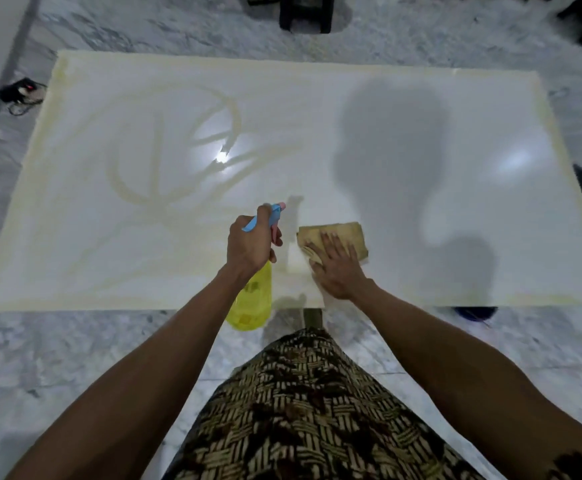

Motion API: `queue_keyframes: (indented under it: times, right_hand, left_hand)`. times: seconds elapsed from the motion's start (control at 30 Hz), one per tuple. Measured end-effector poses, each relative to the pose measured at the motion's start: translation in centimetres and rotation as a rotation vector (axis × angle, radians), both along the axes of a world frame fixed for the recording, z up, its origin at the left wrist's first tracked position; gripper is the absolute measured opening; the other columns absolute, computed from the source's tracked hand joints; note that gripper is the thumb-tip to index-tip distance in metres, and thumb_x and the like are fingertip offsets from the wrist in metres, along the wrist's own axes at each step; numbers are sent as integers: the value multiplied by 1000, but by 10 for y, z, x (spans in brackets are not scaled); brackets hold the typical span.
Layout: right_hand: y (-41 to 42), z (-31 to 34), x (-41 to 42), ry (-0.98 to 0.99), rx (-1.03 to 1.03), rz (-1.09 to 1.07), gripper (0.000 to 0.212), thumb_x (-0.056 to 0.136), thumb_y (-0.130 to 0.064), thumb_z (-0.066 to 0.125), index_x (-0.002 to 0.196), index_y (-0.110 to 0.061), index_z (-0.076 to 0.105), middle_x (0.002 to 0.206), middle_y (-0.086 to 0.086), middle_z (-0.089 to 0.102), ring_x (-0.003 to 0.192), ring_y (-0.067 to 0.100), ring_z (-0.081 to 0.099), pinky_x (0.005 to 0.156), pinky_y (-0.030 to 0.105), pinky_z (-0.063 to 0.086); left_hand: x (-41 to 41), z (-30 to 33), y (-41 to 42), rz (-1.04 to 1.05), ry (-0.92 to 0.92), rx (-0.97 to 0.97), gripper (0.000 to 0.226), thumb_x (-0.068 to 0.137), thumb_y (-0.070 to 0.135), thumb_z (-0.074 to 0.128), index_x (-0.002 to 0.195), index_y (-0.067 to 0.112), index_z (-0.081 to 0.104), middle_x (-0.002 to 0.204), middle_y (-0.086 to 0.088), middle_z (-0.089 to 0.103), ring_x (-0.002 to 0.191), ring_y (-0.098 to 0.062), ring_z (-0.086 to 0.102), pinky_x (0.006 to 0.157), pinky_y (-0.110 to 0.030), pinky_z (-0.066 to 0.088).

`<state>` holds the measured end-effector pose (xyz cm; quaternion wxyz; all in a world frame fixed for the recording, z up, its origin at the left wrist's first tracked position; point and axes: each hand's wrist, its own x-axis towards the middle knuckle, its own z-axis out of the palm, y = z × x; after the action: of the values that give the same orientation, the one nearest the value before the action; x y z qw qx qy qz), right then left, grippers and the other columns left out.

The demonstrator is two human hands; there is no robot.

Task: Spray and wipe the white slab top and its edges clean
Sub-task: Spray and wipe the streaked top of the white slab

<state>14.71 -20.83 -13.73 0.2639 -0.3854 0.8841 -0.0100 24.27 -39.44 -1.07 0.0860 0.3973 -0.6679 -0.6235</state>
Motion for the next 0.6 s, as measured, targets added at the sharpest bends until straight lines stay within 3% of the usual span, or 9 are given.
queue_keyframes:
  times: [0.17, 0.27, 0.33, 0.4, 0.5, 0.6]
  right_hand:
    - [14, 15, 52, -163, 81, -71, 55, 108, -41, 20, 159, -27, 5, 167, 0, -9, 154, 24, -8, 122, 49, -1]
    - [10, 41, 53, -225, 133, -29, 51, 108, -37, 25, 157, -24, 21, 165, 8, 18, 150, 31, 18, 121, 48, 20]
    - [7, 68, 51, -340, -17, -143, 47, 106, -46, 26, 149, -31, 40, 154, -2, 42, 140, 25, 40, 116, 41, 32]
    - [1, 104, 47, -535, -191, -300, 49, 105, -50, 28, 139, -27, 54, 143, -5, 52, 128, 18, 49, 109, 35, 36]
    - [-7, 153, 20, -592, -387, -494, 48, 105, -46, 34, 126, -10, 59, 121, 5, 61, 110, 25, 58, 92, 37, 45]
    - [-18, 184, -14, -734, -670, -647, 48, 107, -44, 31, 120, -8, 61, 119, 9, 66, 110, 27, 63, 93, 41, 52]
  left_hand:
    - [41, 9, 22, -21, 7, -11, 49, 91, 51, 43, 62, 39, 80, 65, -10, 71, 74, -58, 68, 58, -43, 53]
    - [52, 21, 26, -30, 16, -14, 46, 85, 56, 45, 62, 35, 79, 68, -13, 73, 71, -53, 67, 59, -44, 53]
    - [55, 32, 25, -31, 46, -18, 44, 80, 60, 45, 68, 36, 79, 75, -15, 76, 67, -44, 66, 58, -42, 51]
    - [54, 44, 21, -44, 75, -24, 44, 80, 60, 43, 81, 39, 82, 70, -12, 72, 68, -38, 66, 57, -39, 50]
    - [47, 64, 12, -63, 112, -55, 45, 83, 57, 41, 93, 38, 81, 64, -8, 66, 69, -37, 65, 56, -38, 50]
    - [36, 82, 3, -68, 126, -86, 45, 77, 61, 41, 84, 44, 82, 70, -15, 70, 72, -48, 67, 59, -40, 52]
